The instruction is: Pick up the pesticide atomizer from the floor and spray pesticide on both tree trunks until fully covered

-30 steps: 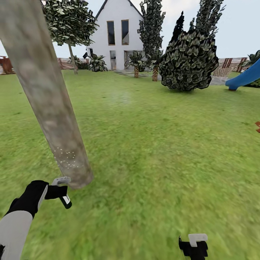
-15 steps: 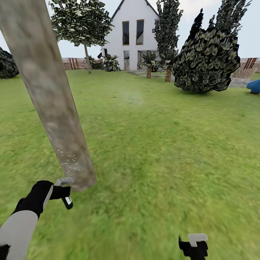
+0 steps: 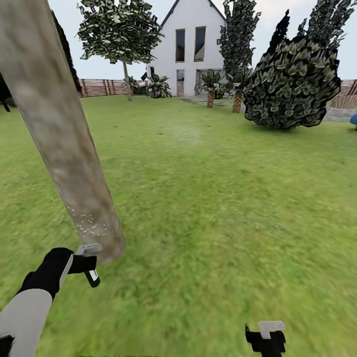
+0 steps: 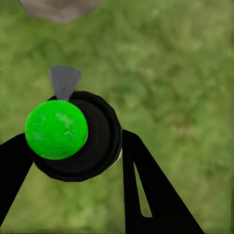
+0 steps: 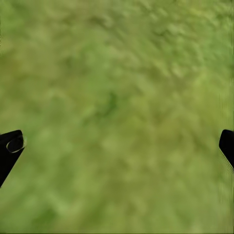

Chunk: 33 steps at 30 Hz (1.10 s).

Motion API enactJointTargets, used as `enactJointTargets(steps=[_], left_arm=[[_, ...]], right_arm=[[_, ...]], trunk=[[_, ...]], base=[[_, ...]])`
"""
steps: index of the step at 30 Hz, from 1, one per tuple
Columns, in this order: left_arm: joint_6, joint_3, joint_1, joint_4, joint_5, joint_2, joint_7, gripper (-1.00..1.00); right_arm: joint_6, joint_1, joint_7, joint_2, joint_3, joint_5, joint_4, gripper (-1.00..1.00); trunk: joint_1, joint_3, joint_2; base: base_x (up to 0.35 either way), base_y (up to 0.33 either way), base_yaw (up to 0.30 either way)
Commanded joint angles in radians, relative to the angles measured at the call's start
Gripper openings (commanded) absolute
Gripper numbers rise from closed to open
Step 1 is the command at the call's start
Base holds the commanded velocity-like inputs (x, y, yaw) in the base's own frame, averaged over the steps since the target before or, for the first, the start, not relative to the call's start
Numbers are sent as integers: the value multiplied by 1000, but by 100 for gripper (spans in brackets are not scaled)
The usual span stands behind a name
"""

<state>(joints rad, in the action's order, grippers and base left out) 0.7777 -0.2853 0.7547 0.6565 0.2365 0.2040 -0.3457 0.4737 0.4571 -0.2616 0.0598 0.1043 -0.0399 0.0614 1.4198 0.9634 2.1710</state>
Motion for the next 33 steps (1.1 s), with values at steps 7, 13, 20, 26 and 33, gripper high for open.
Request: enactJointTargets(steps=[7, 13, 20, 26, 33], left_arm=[[0, 0, 0, -4, 0, 0, 2, -100], [0, 0, 0, -6, 0, -1, 2, -100], [0, 0, 0, -6, 0, -1, 2, -100], [0, 0, 0, -6, 0, -1, 2, -100], [0, 0, 0, -6, 0, -1, 2, -100]], right_arm=[[-1, 0, 1, 0, 0, 0, 0, 100], [-1, 0, 1, 0, 0, 0, 0, 100], [-1, 0, 2, -1, 0, 0, 0, 100], [-1, 0, 2, -2, 0, 0, 0, 100], [-1, 0, 2, -2, 0, 0, 0, 100]], trunk=[[0, 0, 0], [0, 0, 0], [0, 0, 0], [0, 0, 0], [0, 0, 0]], base=[[124, -265, 256], [176, -248, 26], [172, -248, 41], [150, -250, 257], [140, -258, 275]])
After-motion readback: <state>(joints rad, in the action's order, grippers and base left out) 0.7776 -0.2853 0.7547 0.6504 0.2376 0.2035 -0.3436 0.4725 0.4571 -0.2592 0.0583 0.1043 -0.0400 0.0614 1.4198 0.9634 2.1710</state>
